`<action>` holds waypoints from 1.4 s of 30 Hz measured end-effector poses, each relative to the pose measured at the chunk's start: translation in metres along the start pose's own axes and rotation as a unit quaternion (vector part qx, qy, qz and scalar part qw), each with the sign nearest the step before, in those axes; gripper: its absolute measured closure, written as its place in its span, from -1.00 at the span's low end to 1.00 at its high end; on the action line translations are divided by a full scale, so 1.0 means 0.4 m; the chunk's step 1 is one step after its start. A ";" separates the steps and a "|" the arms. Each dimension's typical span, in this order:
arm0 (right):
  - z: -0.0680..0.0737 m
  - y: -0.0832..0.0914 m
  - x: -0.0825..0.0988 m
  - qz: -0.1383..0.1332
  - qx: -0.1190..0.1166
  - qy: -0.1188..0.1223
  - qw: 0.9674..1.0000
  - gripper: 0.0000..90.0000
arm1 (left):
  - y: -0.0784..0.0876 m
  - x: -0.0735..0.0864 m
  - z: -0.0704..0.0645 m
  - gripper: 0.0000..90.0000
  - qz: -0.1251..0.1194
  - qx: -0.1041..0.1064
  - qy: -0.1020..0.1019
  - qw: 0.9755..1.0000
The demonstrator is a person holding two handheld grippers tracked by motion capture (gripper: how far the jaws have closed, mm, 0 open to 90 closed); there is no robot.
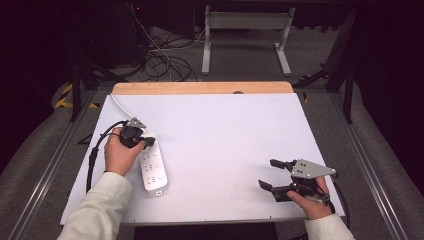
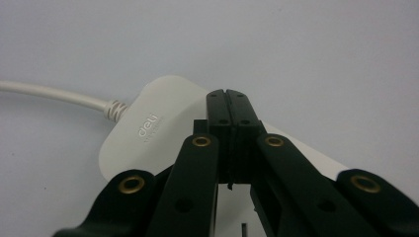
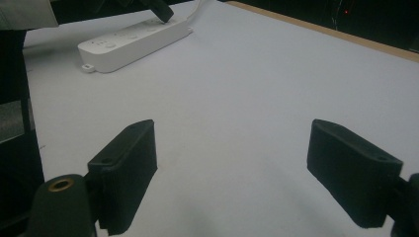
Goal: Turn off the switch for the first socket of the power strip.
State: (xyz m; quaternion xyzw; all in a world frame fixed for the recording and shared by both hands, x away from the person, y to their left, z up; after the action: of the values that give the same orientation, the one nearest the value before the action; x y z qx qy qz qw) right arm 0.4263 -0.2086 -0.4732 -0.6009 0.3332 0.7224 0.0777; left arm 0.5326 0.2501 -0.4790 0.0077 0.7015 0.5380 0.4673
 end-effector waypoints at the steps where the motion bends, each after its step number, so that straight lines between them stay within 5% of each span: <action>1: 0.000 0.000 0.000 0.000 0.000 0.001 1.000 -0.57 | 0.000 0.000 0.000 1.00 0.000 0.000 0.000 1.000; 42: 0.007 -0.006 0.000 0.001 -0.009 0.000 1.000 -0.58 | -0.010 0.013 -0.011 1.00 -0.019 -0.019 0.000 1.000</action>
State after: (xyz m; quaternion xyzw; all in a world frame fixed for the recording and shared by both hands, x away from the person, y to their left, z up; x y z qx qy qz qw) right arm 0.4253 -0.2053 -0.4740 -0.6008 0.3276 0.7257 0.0717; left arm 0.5287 0.2480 -0.4854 -0.0148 0.6916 0.5418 0.4774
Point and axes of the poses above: each handheld gripper's, and its own axes: y roughly backward along the jaws, x roughly out of its underside, z roughly to its left, the point moved 4 cm from there along -y, roughly forward along the jaws, and after that the axes turned 4 degrees about -y, right-handed, at the moved point
